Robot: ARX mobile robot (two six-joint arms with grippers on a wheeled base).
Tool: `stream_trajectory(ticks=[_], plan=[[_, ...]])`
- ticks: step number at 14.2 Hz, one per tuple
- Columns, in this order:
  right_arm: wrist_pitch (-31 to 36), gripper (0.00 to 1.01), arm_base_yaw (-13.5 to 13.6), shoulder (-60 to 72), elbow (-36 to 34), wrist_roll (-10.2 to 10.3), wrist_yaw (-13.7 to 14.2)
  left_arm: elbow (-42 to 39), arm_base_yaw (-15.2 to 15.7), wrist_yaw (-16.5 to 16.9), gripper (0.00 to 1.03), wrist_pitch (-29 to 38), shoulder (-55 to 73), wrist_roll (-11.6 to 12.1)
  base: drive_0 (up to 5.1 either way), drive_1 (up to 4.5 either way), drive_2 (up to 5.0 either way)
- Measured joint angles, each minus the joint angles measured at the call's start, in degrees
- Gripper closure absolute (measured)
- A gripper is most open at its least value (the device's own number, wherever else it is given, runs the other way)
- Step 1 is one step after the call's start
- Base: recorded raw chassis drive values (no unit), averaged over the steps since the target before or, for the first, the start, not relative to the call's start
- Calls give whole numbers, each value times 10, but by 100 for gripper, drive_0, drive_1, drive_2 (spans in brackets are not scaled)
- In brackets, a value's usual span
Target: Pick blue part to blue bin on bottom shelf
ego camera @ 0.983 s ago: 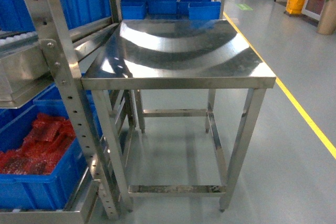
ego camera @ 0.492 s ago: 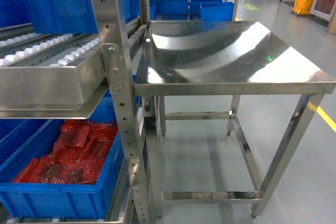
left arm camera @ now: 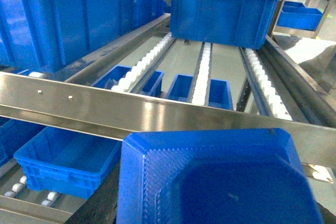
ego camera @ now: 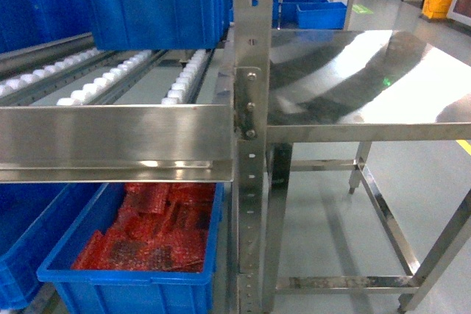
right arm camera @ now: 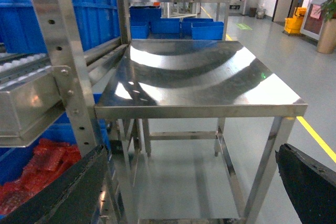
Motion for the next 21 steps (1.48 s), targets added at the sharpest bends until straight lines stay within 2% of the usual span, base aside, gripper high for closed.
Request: stream_trajectory(ticks=[17, 21], plan=[[2, 3, 0, 0, 0, 0, 0, 0, 0, 0, 59, 0, 0, 0, -494, 283, 206], [-1, 3, 0, 0, 0, 0, -2, 0, 2, -2, 59, 0, 0, -1, 0, 0, 0]])
